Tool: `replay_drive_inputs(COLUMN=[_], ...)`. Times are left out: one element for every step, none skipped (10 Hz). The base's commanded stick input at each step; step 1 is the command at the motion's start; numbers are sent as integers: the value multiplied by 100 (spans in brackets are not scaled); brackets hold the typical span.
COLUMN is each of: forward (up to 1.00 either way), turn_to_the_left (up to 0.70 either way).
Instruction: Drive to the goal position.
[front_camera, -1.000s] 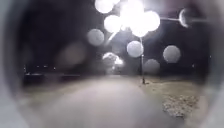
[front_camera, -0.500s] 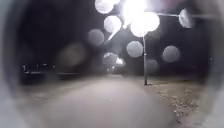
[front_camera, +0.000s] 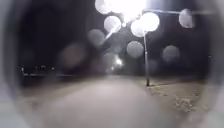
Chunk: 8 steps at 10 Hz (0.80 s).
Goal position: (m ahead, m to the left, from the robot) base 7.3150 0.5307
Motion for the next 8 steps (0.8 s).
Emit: replay_drive_inputs(forward=[70,70,70,70,70,70,70,70], turn_to_the_left=[0,0,0,0,0,-13,-30,-35])
